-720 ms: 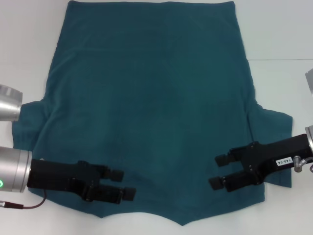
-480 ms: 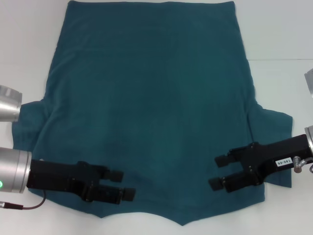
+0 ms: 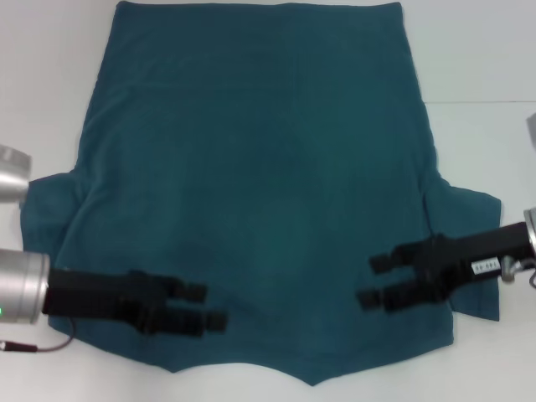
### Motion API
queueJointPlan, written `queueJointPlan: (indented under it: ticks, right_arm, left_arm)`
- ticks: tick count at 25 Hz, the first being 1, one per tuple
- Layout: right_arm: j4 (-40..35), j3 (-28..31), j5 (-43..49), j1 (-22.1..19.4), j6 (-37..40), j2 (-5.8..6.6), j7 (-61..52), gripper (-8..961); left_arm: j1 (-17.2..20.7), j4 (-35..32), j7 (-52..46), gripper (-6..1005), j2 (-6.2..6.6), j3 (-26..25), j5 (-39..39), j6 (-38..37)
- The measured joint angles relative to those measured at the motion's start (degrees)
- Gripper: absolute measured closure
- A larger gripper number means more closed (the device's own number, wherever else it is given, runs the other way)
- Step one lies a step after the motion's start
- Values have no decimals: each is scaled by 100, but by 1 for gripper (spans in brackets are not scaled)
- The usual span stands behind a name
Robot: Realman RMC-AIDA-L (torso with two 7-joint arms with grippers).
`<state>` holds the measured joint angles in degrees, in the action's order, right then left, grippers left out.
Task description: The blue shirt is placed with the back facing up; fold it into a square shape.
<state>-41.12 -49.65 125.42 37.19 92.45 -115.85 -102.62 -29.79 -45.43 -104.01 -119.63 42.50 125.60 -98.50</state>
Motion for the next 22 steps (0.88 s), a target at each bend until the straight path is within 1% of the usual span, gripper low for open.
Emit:
queueJointPlan:
  ticks: [1,3,6,9,11,13,15,16,17,19,22]
  right_arm:
    - [-6,74,-3,-1,-124,0,-161,71]
    - [-16,267,-19,15,-422,11,-615,71]
    - [5,570,-71,108,-612,52,-1215,71]
    - [17,728,-95,241,-699,88,-1924,71]
    - [41,762,-97,361,-927,127,-2442,71]
    - [137,781,-98,499,-1212,183,-2804,71]
    - [358,792,-98,686,-1513,283,-3006,71]
    - [678,794,-99,869,-1755,420,-3109,71]
    - [678,794,-99,869,-1755,420,-3109,71]
    - [1012,781,-83,1025,-1979,524,-3210,71]
    - [1144,748,-61,1082,-2182,533,-3272,71]
  left_arm:
    - [-2,-2,-38,192,2,-101,0,41]
    - [-8,3,-255,192,1,-477,0,255]
    - [-16,14,-646,191,1,-986,0,656]
    - [-19,21,-1205,190,1,-1329,-1,943]
    - [-27,23,-1631,192,5,-1504,-21,1132]
    - [-30,25,-2112,194,5,-1639,-79,1385]
    - [-10,32,-2482,195,4,-1718,-155,1629]
    - [10,45,-2636,196,1,-1753,-199,1752]
    - [37,67,-2738,196,-3,-1806,-248,1886]
    - [88,135,-2846,197,-12,-1956,-335,2111]
    - [146,257,-2870,198,1,-2251,-428,2429]
